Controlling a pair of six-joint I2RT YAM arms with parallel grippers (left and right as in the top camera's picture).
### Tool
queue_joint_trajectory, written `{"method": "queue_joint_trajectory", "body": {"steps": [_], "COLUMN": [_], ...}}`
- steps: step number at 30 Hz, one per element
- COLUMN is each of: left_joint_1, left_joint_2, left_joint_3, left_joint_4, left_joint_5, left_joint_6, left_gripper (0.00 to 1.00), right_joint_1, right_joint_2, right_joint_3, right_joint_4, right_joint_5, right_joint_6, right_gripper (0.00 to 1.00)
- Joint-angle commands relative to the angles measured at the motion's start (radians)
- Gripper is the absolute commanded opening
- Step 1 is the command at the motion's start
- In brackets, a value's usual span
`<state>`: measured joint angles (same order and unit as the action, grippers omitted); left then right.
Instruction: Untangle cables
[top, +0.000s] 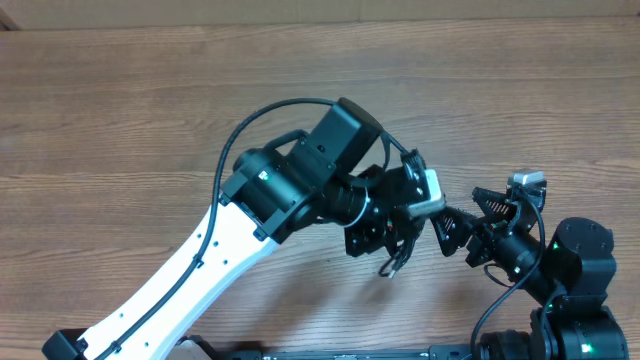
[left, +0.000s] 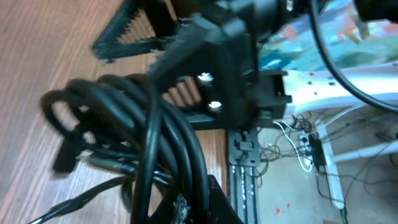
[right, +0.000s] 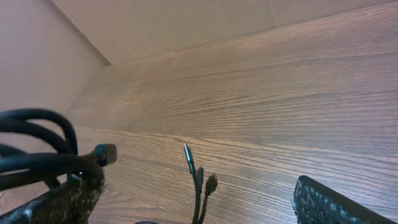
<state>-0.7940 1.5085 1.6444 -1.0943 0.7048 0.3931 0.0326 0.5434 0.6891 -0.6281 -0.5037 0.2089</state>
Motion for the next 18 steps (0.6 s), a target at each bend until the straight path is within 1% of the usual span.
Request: {"method": "queue_joint_trajectory", "body": {"steps": [1,4,7,10,15,17,18], "left_joint_1": [-0.032,-0.031,-0.031,-0.031,-0.031,-0.031,-0.031], "left_joint_2": [-0.008,-0.008,-0.008,-0.008,-0.008,-0.009,-0.009], "left_joint_3": [0.013,0.013,0.013,0.013,0.013,0.013,0.013], "left_joint_4": [-0.006,-0.002,-0.001,-0.001,-0.002,-0.006,-0.012], "left_joint_5": [0.104,0.079,0.002,-0.059,-0.021,0.005,0.017], "left_joint_6": [0.042,0.041,0.029,-0.005,-0.004,0.003,0.01], "left_gripper": [0.04,0.04,0.04,0.04,0.04,0.04,0.04], "right_joint_1": [0.0,0.0,0.0,0.0,0.0,0.0,0.0], "right_joint_2": [-0.002,-0.002,-0.002,-0.002,-0.002,-0.002,-0.002], "right_joint_3": [0.013,0.012,0.012,0.012,0.012,0.012,0.012], "right_joint_4": [0.021,0.052,0.056,0.056,0.058,0.046,0.032], "right_joint_5": [-0.06,-0.141,-0.234,-0.261,-0.244,-0.172,-0.108], "right_joint_6": [-0.001,-0.003,-0.087,-0.111,-0.109,-0.098,-0.068], "right_gripper": [1.0,1.0,1.0,1.0,1.0,0.98,0.96]}}
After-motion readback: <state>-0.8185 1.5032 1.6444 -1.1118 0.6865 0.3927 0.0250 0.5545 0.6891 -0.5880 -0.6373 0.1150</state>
